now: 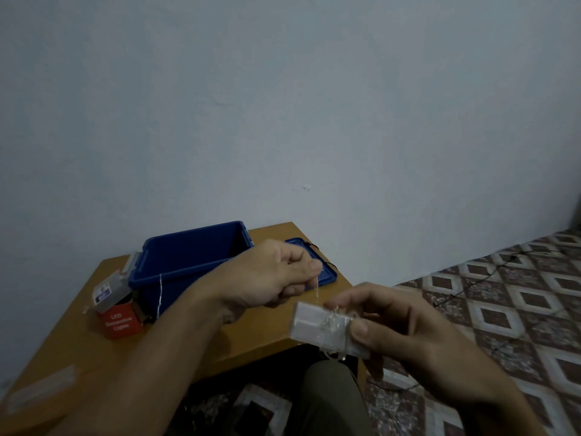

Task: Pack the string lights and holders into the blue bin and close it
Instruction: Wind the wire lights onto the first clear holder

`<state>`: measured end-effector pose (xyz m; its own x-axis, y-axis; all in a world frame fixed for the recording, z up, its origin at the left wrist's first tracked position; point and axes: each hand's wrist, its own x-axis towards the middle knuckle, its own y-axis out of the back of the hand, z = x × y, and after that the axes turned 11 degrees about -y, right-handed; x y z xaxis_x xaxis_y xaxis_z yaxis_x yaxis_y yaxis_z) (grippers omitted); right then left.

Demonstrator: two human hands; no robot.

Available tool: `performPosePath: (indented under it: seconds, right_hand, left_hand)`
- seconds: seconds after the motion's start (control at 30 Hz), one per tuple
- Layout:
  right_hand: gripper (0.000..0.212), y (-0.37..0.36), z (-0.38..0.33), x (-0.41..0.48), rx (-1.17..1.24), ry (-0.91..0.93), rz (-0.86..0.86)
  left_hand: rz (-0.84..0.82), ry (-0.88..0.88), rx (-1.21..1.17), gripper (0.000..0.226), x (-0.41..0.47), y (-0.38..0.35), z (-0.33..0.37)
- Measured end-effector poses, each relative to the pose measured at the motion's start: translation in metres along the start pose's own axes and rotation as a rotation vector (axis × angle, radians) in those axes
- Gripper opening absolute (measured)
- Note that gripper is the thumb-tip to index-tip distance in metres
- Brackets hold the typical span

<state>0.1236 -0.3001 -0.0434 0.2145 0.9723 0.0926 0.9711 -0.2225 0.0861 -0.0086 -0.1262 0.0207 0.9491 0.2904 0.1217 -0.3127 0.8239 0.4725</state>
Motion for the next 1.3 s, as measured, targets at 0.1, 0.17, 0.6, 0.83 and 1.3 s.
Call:
performPosePath:
  seconds: [0.1,0.17,0.6,0.83,1.3]
  right_hand:
    - [0.016,-0.003,-0.001,0.000,-0.145,0.001,0.087]
    - [0.019,-0.006,-0.002,0.001,-0.209,0.014,0.166]
    - [0.023,-0.015,0.007,0.010,-0.496,0.217,0.628]
    - [0.024,-0.018,0.007,0.011,-0.407,0.266,0.645]
    - [0.039,-0.017,0.006,0.015,-0.027,0.262,0.493]
  left_hand:
    - [0.045,-0.067,0.112,0.032,0.000,0.000,0.013]
    - [0.082,-0.117,0.189,0.030,-0.003,-0.002,0.020]
    - [0.340,-0.134,-0.067,0.020,-0.032,-0.044,0.001]
    - [0.346,-0.265,-0.089,0.020,-0.036,-0.051,0.001]
    - [0.318,-0.083,-0.190,0.018,-0.025,-0.043,-0.009]
